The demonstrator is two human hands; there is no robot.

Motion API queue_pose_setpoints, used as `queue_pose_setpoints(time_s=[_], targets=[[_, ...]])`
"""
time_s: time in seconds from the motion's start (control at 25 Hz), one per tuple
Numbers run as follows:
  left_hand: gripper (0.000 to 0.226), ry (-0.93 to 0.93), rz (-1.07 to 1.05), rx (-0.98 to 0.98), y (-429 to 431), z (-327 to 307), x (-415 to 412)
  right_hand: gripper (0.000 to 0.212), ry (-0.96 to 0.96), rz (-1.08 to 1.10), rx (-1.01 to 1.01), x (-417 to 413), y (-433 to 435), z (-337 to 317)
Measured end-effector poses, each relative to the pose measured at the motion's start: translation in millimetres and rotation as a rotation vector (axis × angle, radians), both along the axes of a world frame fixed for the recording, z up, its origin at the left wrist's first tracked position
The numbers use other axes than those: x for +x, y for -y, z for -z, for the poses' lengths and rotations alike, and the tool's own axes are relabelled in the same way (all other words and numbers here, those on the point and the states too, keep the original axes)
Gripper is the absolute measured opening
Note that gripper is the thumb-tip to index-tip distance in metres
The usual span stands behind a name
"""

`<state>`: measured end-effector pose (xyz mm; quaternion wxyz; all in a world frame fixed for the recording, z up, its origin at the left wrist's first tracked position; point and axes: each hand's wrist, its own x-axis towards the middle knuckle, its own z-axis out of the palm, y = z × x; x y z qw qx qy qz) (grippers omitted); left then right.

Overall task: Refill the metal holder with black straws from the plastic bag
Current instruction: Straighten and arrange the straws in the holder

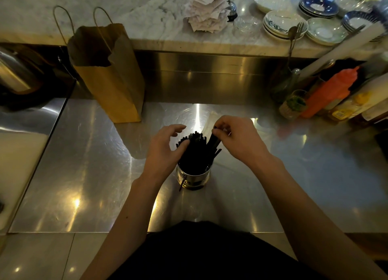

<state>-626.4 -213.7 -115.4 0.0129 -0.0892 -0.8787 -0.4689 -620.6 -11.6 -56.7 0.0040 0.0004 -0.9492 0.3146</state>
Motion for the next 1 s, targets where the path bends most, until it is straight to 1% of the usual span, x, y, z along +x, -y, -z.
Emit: queue_pose_setpoints(time_s=[0.16, 0.28, 0.36, 0.48, 0.52, 0.6, 0.68, 0.8, 0.92, 1.0], targets=[[0.031, -0.051, -0.048, 0.008, -5, -11, 4, 0.009, -0.068, 0.027, -0.042, -4, -4, -17], [0.029, -0.069, -0.007, 0.055, -8, -19, 2, 0.009, -0.097, 0.047, -0.051, -3, -10, -30], [0.038, -0.044, 0.06, 0.075, -14, -24, 0, 0.005, -0.104, 0.059, -0.077, -5, -14, -38], [0.065, 0.041, 0.225, 0.096, -30, -32, -7, 0.004, -0.135, 0.036, -0.073, -6, -17, -50], [0.069, 0.067, 0.277, 0.096, -36, -34, -9, 0.005, -0.149, 0.017, -0.066, -7, -16, -54], [0.069, 0.102, 0.355, 0.108, -44, -37, -14, 0.008, -0.193, -0.017, -0.058, -7, -15, -64], [0.066, 0.142, 0.399, 0.198, -48, -39, -13, 0.008, -0.236, -0.032, -0.066, -10, -14, -71], [0.061, 0.194, 0.405, 0.351, -50, -43, -6, 0.008, -0.258, -0.036, -0.081, -16, -14, -77], [0.063, 0.229, 0.402, 0.465, -50, -45, -4, 0.007, -0.241, -0.045, -0.075, -23, -9, -79], [0.061, 0.236, 0.387, 0.5, -52, -45, -1, 0.007, -0.205, -0.034, -0.051, -27, -4, -78]])
